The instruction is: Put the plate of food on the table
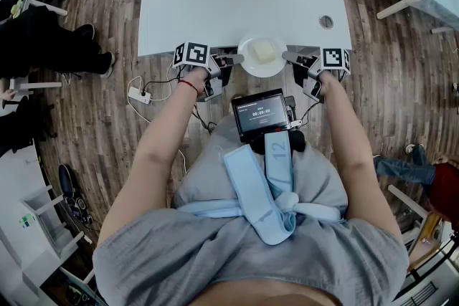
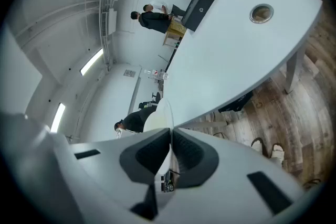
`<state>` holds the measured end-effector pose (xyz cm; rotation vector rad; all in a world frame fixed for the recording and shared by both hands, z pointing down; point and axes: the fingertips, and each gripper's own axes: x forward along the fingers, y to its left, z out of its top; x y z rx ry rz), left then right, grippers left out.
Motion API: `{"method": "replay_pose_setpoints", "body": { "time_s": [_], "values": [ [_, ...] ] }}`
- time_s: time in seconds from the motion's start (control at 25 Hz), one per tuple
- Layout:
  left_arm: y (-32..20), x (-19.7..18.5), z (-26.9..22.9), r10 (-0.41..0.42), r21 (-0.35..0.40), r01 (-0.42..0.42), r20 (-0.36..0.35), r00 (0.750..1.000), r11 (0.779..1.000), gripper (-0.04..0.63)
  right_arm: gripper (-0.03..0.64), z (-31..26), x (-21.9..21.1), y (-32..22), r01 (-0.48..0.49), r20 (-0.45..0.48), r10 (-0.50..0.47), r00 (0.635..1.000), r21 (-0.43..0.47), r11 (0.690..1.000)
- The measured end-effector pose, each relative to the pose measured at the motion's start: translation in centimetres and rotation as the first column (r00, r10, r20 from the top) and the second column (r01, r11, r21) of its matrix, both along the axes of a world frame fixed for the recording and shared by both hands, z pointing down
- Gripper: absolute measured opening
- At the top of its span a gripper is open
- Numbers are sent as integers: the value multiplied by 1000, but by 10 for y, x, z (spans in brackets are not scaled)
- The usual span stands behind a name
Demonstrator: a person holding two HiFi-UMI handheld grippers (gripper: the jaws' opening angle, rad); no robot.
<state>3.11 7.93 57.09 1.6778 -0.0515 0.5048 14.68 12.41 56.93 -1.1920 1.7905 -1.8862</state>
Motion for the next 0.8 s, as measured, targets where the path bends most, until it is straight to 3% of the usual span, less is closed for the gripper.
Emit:
{"method": "replay_pose_setpoints", "body": {
  "time_s": [0.12, 0.8],
  "values": [
    [-1, 2, -2, 7, 9, -7, -2, 1000, 1000, 32, 38, 0, 3, 0, 9, -33, -9, 999, -3, 1000],
    [-2, 2, -4, -8, 11, 9, -14, 1000, 1000, 32, 38, -1, 3, -3, 1, 3, -2, 1000, 6, 1000]
  ]
}}
